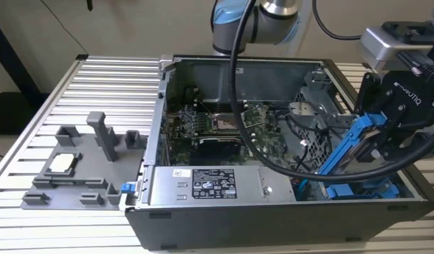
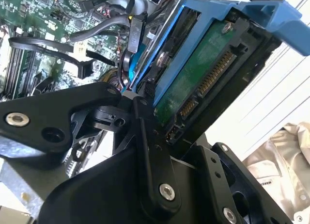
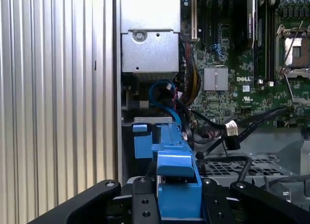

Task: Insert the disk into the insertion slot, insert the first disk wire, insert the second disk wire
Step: 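Insert the disk into the insertion slot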

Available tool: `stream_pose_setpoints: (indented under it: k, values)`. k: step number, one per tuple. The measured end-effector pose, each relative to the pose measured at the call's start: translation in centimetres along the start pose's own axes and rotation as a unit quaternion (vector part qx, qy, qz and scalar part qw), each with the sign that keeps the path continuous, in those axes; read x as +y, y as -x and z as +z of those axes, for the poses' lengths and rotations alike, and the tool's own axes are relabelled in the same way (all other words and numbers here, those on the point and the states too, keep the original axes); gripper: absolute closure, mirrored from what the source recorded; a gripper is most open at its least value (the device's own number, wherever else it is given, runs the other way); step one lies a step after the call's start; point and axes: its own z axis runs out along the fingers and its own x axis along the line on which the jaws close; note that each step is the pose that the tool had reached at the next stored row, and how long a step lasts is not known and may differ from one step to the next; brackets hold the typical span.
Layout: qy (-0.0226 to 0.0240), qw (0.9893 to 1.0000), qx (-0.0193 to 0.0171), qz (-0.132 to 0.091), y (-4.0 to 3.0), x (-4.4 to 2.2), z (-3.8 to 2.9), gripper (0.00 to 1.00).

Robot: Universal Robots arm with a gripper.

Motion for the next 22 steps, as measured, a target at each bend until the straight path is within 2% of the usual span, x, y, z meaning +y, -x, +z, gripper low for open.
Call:
stream_pose_setpoints:
  k: [12, 20, 21, 22]
  values:
    - [0.0, 1.0, -0.0002, 0.0, -0.04, -0.08, 2.15, 0.67]
    - [0.0, 1.0, -0.0019, 0.0, -0.04, -0.08, 2.16, 0.66]
    - [0.0, 1.0, -0.0021, 0.0, -0.04, -0.08, 2.16, 0.6]
    - [0.0, 1.0, -0.0024, 0.0, -0.04, -0.08, 2.16, 0.6]
